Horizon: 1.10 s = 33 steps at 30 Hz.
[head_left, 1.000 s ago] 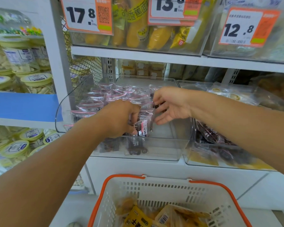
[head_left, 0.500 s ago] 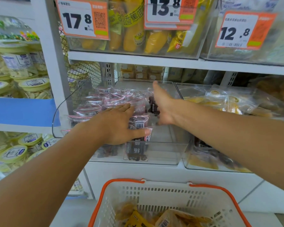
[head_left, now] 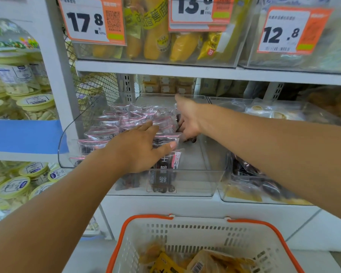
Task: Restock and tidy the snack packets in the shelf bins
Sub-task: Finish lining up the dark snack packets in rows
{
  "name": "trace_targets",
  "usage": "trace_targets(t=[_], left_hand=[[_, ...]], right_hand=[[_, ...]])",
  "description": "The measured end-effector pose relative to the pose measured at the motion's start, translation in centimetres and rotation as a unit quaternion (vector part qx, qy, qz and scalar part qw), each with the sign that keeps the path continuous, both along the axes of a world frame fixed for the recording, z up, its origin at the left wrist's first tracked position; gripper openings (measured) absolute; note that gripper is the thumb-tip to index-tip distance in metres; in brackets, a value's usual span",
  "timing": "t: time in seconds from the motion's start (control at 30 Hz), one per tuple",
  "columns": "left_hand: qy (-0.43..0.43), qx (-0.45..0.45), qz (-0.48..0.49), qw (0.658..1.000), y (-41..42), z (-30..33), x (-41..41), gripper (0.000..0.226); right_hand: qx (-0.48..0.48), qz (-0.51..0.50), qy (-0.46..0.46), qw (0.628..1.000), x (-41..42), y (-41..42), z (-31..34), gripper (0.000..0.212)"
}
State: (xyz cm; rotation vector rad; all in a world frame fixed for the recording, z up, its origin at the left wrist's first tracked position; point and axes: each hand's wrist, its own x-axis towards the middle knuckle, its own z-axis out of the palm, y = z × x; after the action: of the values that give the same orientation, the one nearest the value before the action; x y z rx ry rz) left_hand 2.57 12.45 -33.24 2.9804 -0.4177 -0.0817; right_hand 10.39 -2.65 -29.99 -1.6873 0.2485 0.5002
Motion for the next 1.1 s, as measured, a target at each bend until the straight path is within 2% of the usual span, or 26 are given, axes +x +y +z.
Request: trace_targets(t=[0.07, 0.1, 0.17, 0.2, 0.23, 0.27, 0.3, 0.33, 0.37, 0.4, 0.47, 0.57, 0.6, 0.67, 0.7, 0.73, 0.8, 0.83, 0.9, 0.97, 1.03, 1.1], left_hand=[[0.007, -0.031, -0.002, 0.999, 0.2, 0.2, 0.0, 0.095], [-0.007, -0.047, -0.002, 0.999, 0.2, 0.2, -0.1, 0.093], [-0.107, -0.057, -0.015, 0.993, -0.3, 0.6, -0.2, 0.086], [-0.171, -0.070, -0.028, 0.982, -1.1, 1.0, -0.5, 0.080], [-0.222, -0.104, -0.047, 0.968, -2.2, 1.4, -1.0, 0.072], [-0.244, -0.157, -0.063, 0.955, -3.8, 1.8, -1.7, 0.062], [-0.235, -0.212, -0.081, 0.945, -5.5, 2.1, -2.4, 0.051], [-0.206, -0.245, -0.110, 0.941, -7.3, 2.2, -3.1, 0.045], [-0.168, -0.247, -0.143, 0.943, -8.9, 1.9, -3.6, 0.044], [-0.142, -0.228, -0.181, 0.946, -10.2, 1.4, -3.8, 0.048], [-0.130, -0.164, -0.238, 0.949, -11.8, 0.4, -3.3, 0.060], [-0.164, -0.089, -0.265, 0.946, -12.7, -0.1, -2.4, 0.062], [-0.172, -0.077, -0.265, 0.946, -13.0, -0.1, -2.2, 0.062], [-0.176, -0.057, -0.270, 0.945, -13.5, 0.1, -1.8, 0.065], [-0.174, -0.047, -0.273, 0.945, -13.8, 0.3, -1.5, 0.067], [-0.171, -0.031, -0.275, 0.946, -14.2, 0.4, -1.2, 0.066], [-0.170, 0.005, -0.282, 0.944, -15.1, 0.6, -0.7, 0.057], [-0.172, 0.010, -0.294, 0.940, -15.7, 0.7, -0.4, 0.048], [-0.180, -0.025, -0.319, 0.930, -16.3, 0.7, -0.1, 0.030], [-0.177, -0.117, -0.314, 0.925, -16.2, 0.9, 0.2, 0.016], [-0.176, -0.226, -0.278, 0.917, -15.6, 1.2, 0.4, 0.014], [-0.194, -0.339, -0.219, 0.894, -15.1, 1.8, 0.3, 0.016]], right_hand=[[-0.117, 0.079, -0.119, 0.983, -2.8, -2.0, 1.3, 0.068], [-0.208, 0.114, -0.208, 0.949, -4.7, -3.6, 2.1, 0.054], [-0.368, 0.164, -0.394, 0.826, -8.2, -8.2, 3.2, 0.026], [-0.417, 0.180, -0.447, 0.771, -9.7, -10.8, 3.4, 0.022], [-0.462, 0.190, -0.461, 0.734, -11.1, -13.2, 3.5, 0.025], [-0.504, 0.195, -0.450, 0.711, -12.0, -15.6, 3.3, 0.042], [-0.537, 0.206, -0.410, 0.708, -12.6, -17.6, 2.8, 0.065], [-0.546, 0.219, -0.357, 0.725, -12.9, -19.0, 2.3, 0.082], [-0.532, 0.244, -0.305, 0.751, -13.0, -19.9, 1.7, 0.087], [-0.510, 0.278, -0.284, 0.763, -12.8, -20.4, 1.0, 0.080], [-0.507, 0.327, -0.315, 0.733, -11.9, -20.8, -0.2, 0.052], [-0.507, 0.310, -0.360, 0.719, -11.3, -21.1, -0.4, 0.023], [-0.513, 0.292, -0.380, 0.712, -11.2, -21.2, -0.5, 0.018], [-0.545, 0.265, -0.402, 0.686, -10.9, -21.1, -1.1, 0.027], [-0.543, 0.266, -0.400, 0.689, -10.9, -20.8, -1.2, 0.036], [-0.523, 0.263, -0.391, 0.710, -11.0, -20.6, -1.2, 0.044], [-0.473, 0.237, -0.374, 0.762, -10.9, -21.0, -0.7, 0.039], [-0.475, 0.229, -0.371, 0.764, -10.8, -21.5, -0.3, 0.030], [-0.501, 0.236, -0.372, 0.745, -11.0, -22.6, 0.3, 0.022], [-0.507, 0.243, -0.351, 0.749, -11.5, -23.8, 0.8, 0.030], [-0.511, 0.251, -0.320, 0.757, -12.3, -24.4, 1.3, 0.040], [-0.528, 0.280, -0.299, 0.744, -12.6, -24.5, 1.3, 0.050]])
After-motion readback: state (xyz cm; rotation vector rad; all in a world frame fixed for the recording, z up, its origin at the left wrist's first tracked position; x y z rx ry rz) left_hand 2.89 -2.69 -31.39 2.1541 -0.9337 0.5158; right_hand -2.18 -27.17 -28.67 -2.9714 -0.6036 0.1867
